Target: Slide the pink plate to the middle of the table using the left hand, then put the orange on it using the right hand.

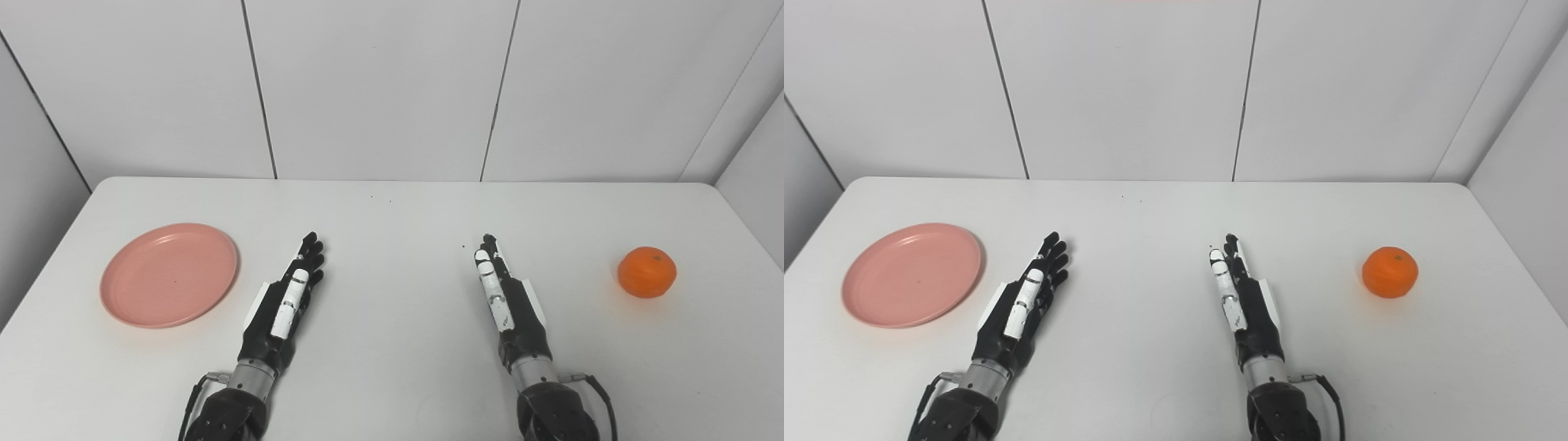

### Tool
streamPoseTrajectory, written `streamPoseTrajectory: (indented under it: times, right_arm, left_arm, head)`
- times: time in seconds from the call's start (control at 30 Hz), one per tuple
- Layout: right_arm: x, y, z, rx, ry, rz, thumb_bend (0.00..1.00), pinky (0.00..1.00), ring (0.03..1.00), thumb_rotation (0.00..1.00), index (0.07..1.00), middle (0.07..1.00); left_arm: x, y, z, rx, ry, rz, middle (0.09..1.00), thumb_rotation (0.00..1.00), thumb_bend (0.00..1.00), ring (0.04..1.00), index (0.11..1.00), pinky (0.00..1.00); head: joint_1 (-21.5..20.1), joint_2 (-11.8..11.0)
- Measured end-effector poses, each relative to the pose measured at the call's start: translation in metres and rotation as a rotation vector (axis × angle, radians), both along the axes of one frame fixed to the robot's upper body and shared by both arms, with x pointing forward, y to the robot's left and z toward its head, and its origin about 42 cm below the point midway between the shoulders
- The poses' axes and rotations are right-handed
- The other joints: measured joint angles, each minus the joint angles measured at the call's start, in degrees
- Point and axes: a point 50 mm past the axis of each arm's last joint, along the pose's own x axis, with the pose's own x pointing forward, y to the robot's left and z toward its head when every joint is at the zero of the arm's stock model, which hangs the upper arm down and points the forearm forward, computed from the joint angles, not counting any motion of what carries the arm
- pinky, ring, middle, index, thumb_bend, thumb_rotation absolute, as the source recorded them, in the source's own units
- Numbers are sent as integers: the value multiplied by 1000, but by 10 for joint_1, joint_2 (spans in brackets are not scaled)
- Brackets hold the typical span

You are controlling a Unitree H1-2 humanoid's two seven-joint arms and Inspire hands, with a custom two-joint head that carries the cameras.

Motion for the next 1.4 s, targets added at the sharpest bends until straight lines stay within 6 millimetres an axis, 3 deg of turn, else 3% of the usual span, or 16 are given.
streamPoseTrajectory:
  times: [0.37, 0.57, 0.7, 0.83, 1.07, 1.4]
  right_arm:
    - [0, 0, 0, 1, 0, 0, 240, 1000, 1000, 1000, 1000, 1000]
    - [0, -6, -1, 15, 3, -2, 236, 1000, 1000, 1000, 1000, 1000]
    - [-1, -14, -2, 23, 0, 8, 226, 1000, 1000, 1000, 1000, 1000]
    - [-3, -25, -5, 47, -8, 15, 219, 1000, 1000, 1000, 1000, 1000]
    - [-3, -40, -10, 75, -21, 34, 224, 1000, 1000, 1000, 1000, 1000]
    - [-3, -46, -13, 71, -32, 60, 209, 1000, 1000, 1000, 1000, 1000]
  left_arm:
    - [0, 0, 0, 0, 0, -1, 1000, 1000, 401, 1000, 1000, 1000]
    - [0, -8, 0, 10, -1, 7, 1000, 1000, 387, 1000, 1000, 1000]
    - [-1, -15, -1, 11, 0, 9, 1000, 1000, 381, 1000, 1000, 1000]
    - [-2, -24, -1, 12, 0, 20, 1000, 1000, 377, 1000, 1000, 1000]
    - [-3, -36, -2, 22, 1, 44, 996, 1000, 357, 982, 983, 970]
    - [-1, -43, -3, 28, 2, 57, 996, 1000, 349, 979, 974, 963]
  head:
    - [10, -3]
    - [77, -16]
    - [99, -22]
    - [154, -39]
    - [199, -55]
    - [219, -61]
